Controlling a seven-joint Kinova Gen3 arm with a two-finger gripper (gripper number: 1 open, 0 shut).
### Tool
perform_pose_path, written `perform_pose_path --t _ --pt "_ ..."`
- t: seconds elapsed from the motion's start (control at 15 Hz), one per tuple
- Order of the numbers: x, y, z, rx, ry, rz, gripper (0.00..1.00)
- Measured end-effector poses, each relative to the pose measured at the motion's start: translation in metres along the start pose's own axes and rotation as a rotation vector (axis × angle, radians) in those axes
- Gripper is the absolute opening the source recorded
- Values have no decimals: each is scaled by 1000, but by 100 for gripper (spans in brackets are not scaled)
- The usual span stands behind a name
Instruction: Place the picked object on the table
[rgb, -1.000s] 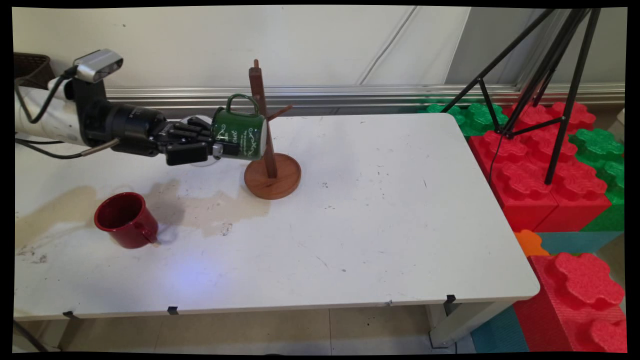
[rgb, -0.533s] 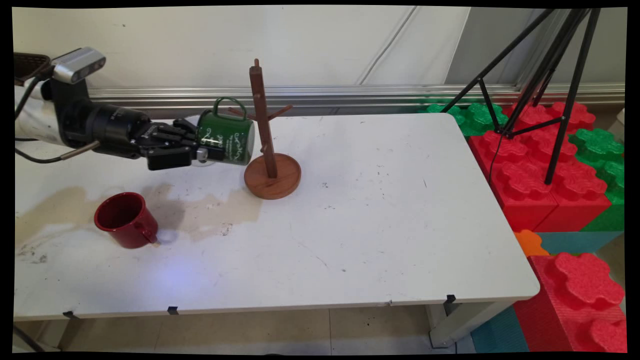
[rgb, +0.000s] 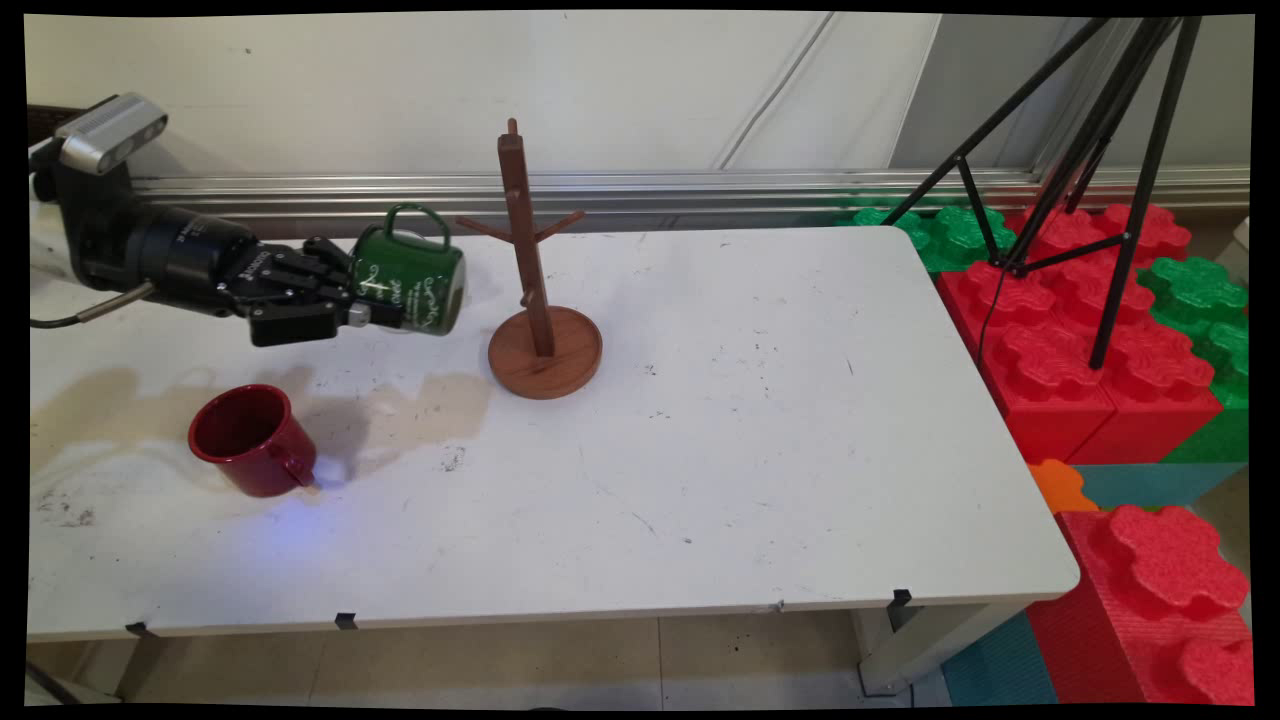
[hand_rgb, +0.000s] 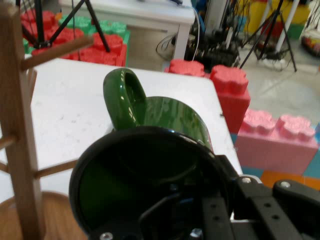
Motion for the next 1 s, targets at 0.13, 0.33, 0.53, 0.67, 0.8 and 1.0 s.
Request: perform_pose_path --t 0.13,0.33,0.53,0.67,0.8,1.0 --pt "-2 -1 -9 9 -27 17 0" --pt "-6 -5 -23 29 -73 47 0" --pt "-8 -10 -35 52 -115 75 0" --pt "-10 -14 -43 70 -146 97 0" --pt "-12 -18 -49 86 -177 119 0" --pt "-16 -25 -57 109 -221 152 0"
